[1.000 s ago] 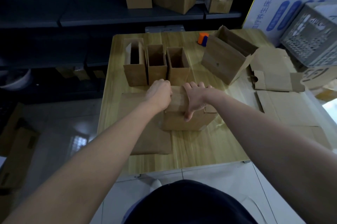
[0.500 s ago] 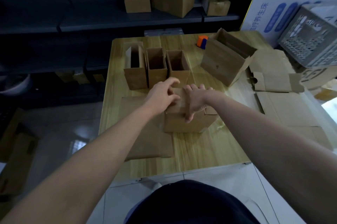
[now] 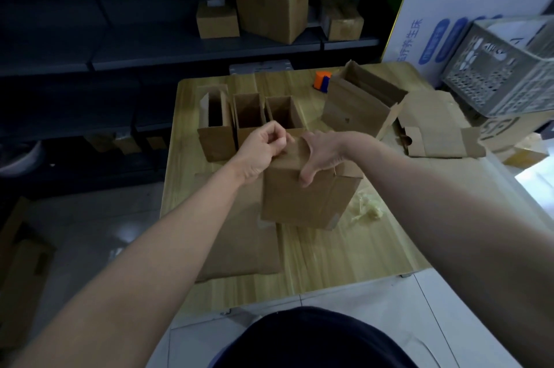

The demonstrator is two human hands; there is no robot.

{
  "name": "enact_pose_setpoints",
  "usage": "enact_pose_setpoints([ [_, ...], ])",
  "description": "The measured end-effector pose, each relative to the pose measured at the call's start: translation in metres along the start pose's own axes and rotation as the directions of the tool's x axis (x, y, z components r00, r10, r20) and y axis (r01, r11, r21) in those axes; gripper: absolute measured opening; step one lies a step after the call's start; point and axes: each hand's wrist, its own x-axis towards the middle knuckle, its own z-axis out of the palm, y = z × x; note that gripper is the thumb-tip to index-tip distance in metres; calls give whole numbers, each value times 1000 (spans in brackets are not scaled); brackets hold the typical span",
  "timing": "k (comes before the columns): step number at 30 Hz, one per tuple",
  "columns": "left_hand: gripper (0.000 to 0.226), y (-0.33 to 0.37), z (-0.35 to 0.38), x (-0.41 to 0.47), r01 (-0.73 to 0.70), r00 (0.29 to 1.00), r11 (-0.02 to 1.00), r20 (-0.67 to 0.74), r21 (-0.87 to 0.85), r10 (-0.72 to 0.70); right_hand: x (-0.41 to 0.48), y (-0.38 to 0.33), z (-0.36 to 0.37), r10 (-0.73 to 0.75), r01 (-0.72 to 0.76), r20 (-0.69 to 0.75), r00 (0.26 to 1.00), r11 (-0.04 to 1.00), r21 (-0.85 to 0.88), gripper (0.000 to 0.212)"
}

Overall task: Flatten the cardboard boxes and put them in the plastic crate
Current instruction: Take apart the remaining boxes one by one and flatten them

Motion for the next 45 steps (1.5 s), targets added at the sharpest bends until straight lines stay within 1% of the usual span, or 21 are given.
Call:
enact_pose_setpoints([
  [2, 24, 3, -2, -1, 3, 1000, 988, -11, -153, -5, -1, 5, -1, 2, -3, 12, 1000, 999, 44, 117],
  [3, 24, 3, -3, 0, 11, 999, 959, -31, -282, -20, -1, 7, 1, 4, -5, 14, 1000, 997, 76, 119],
  [5, 27, 6, -5, 2, 23, 992, 819, -87, -573, -88, -1, 12, 6, 9, -8, -5, 1000, 991, 135, 123],
  [6, 27, 8, -5, 4, 18, 986, 762, -116, -647, -122, 0, 12, 8, 11, -8, -23, 1000, 989, 147, 124],
  [7, 27, 9, -4, 7, 18, 979, 738, -136, -675, -149, 0, 13, 9, 17, -10, -42, 999, 988, 153, 125],
  [11, 30, 9, -5, 18, 58, 947, 769, -209, -636, -244, -1, 20, 3, 31, -15, -105, 994, 988, 154, 124],
  [14, 30, 1, -14, 23, 69, 892, 698, -269, -713, -363, -4, 29, 3, 6, 22, -141, 990, 981, 193, 123],
  [17, 21, 1, -15, 26, 91, 875, 669, -262, -738, -407, -3, 30, 7, -24, 68, -201, 979, 975, 213, 122],
  [20, 12, 4, -12, 31, 126, 808, 689, -329, -713, -488, 0, 29, 10, -49, 92, -242, 969, 981, 170, 120],
  [25, 18, 0, -12, 38, 180, 777, 745, -371, -643, -508, -1, 33, 12, -69, 111, -228, 971, 978, 175, 117],
  [27, 15, -3, -11, 37, 150, 764, 720, -383, -678, -520, -2, 35, 15, -71, 117, -244, 967, 976, 182, 116],
  [29, 15, -5, -11, 34, 128, 808, 715, -346, -687, -477, -3, 40, 18, -62, 116, -248, 967, 971, 210, 115],
  [30, 18, -6, -12, 32, 160, 851, 760, -302, -629, -429, -4, 44, 18, -52, 112, -246, 968, 965, 237, 115],
  [32, 26, -6, -11, 27, 266, 926, 857, -131, -441, -355, -5, 53, 17, -28, 102, -249, 968, 952, 288, 115],
  [34, 27, -4, -6, 22, 345, 933, 884, 10, -316, -360, -6, 59, 15, -11, 95, -263, 965, 947, 307, 115],
  [35, 21, -4, -4, 22, 352, 933, 891, 31, -286, -358, -7, 60, 15, -11, 97, -270, 963, 947, 307, 115],
  [37, 10, -3, -1, 23, 322, 944, 910, 10, -259, -331, -7, 60, 14, -27, 113, -259, 965, 940, 322, 116],
  [39, 18, -1, -2, 25, 286, 952, 911, -20, -298, -305, -7, 60, 14, -45, 134, -243, 969, 923, 362, 116],
  [42, 20, -1, -5, 26, 300, 941, 865, -25, -401, -338, -8, 60, 13, -60, 148, -231, 971, 911, 385, 116],
  [44, 8, -5, -11, 25, 297, 900, 807, -133, -510, -415, -10, 61, 10, -63, 151, -220, 974, 898, 413, 119],
  [45, 7, -8, -17, 25, 279, 855, 768, -215, -577, -473, -11, 62, 9, -57, 152, -216, 975, 878, 454, 121],
])
